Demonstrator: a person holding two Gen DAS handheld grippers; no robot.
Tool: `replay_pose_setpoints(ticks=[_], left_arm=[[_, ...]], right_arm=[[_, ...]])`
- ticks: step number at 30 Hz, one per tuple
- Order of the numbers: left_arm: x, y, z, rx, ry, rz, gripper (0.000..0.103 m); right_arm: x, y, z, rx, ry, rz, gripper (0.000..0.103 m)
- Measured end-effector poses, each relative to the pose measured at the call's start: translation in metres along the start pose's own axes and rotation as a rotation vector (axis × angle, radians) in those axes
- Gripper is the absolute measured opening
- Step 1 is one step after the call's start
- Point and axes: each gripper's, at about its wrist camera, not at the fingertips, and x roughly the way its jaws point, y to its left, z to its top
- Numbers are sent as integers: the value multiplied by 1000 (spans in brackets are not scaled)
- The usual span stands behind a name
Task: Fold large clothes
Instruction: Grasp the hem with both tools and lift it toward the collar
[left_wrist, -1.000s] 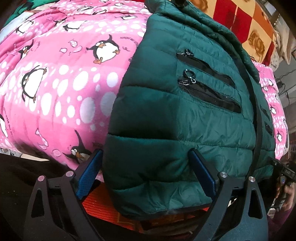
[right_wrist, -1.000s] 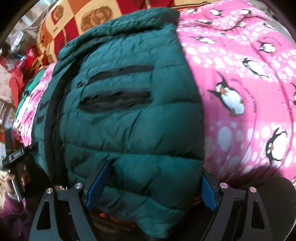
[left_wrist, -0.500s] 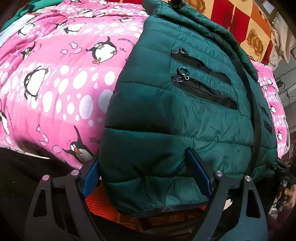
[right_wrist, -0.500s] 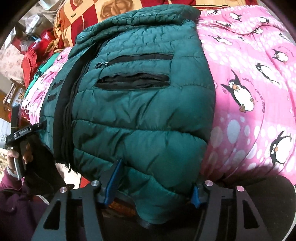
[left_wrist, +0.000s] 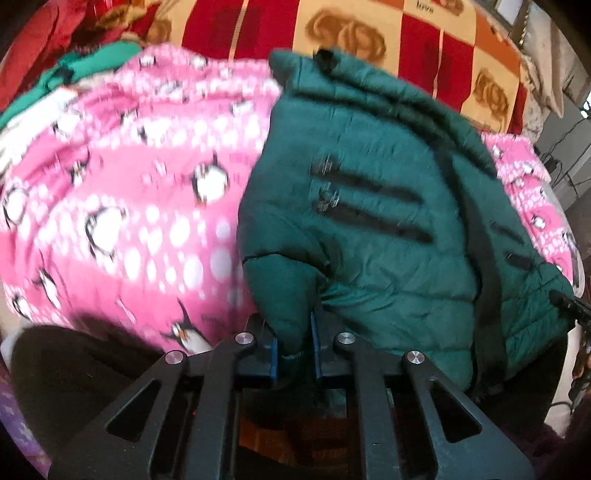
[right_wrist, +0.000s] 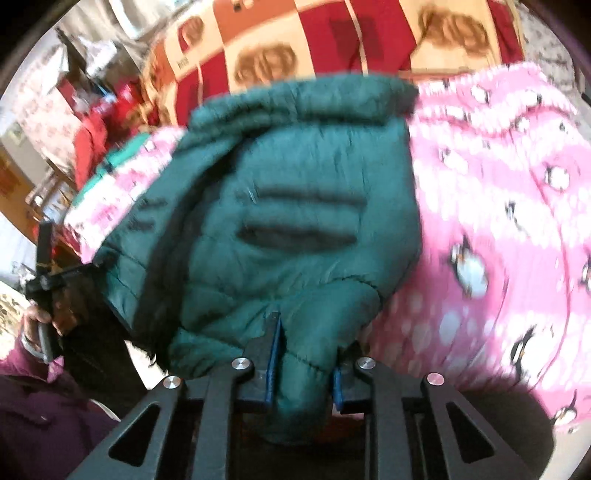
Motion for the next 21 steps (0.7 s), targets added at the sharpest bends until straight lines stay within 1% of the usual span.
replay_pose_setpoints(ticks=[4, 7, 10, 15, 21], left_arm=[[-24, -5, 24, 7, -88, -17, 12], [-33, -7, 37, 11, -127, -17, 12], [-38, -12, 49, 24, -154, 0, 12], [-38, -19, 61, 40, -167, 18, 12], [-35, -20, 69, 39, -164, 26, 12]], right_arm=[[-15, 7, 24, -19, -81, -1, 21], [-23, 5, 40, -10, -128, -1, 21], [-28, 0, 57, 5, -165, -1, 21], [-29, -1, 72, -4, -169, -8, 21], [-25, -6, 78, 7, -175, -13, 21]])
